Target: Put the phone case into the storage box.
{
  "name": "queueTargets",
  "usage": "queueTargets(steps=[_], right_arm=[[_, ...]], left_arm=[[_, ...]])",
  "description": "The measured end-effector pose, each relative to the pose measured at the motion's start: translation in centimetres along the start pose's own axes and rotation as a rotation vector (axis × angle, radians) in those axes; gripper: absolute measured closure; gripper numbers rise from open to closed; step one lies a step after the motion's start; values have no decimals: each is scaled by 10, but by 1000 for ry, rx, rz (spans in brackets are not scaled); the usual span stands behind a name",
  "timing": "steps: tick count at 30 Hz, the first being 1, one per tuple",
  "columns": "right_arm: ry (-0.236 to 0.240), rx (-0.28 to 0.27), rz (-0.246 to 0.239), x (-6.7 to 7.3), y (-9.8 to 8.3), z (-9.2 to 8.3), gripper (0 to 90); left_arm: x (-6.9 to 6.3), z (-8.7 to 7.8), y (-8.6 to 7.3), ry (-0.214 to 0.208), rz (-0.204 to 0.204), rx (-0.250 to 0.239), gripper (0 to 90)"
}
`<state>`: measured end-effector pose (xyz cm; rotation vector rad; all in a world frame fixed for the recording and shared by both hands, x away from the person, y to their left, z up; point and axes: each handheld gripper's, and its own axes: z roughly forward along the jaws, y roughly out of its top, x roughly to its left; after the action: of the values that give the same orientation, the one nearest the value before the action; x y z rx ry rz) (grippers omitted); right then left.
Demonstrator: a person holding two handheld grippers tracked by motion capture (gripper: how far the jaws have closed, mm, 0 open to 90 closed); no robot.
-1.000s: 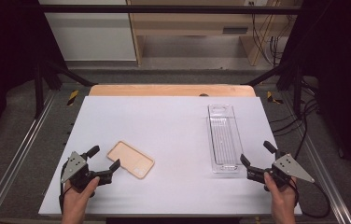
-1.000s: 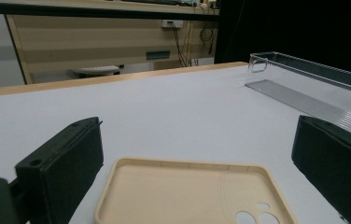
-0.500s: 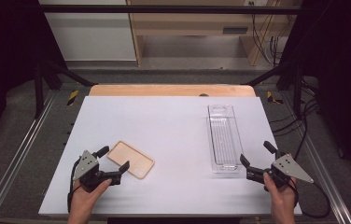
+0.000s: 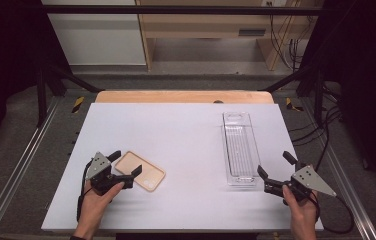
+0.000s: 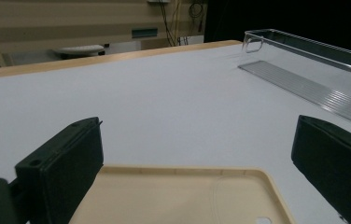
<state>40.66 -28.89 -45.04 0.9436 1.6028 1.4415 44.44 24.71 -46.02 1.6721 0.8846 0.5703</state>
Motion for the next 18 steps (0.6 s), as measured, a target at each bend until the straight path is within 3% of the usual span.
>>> queueTargets(steps=[4,5,8,18], right_arm=[[-3,1,4,-1,-1,0,30],[-1,0,2,-1,0,0,30],[2,3,-2,0,0,0,30],[2,3,7,-1,0,0,30]], left_arm=[[-6,0,2,4,15,23,28],[-10,1,4,5,24,56,33],[-18,5,3,-3,60,96,47],[-24,14,0,-20,50,162,93]])
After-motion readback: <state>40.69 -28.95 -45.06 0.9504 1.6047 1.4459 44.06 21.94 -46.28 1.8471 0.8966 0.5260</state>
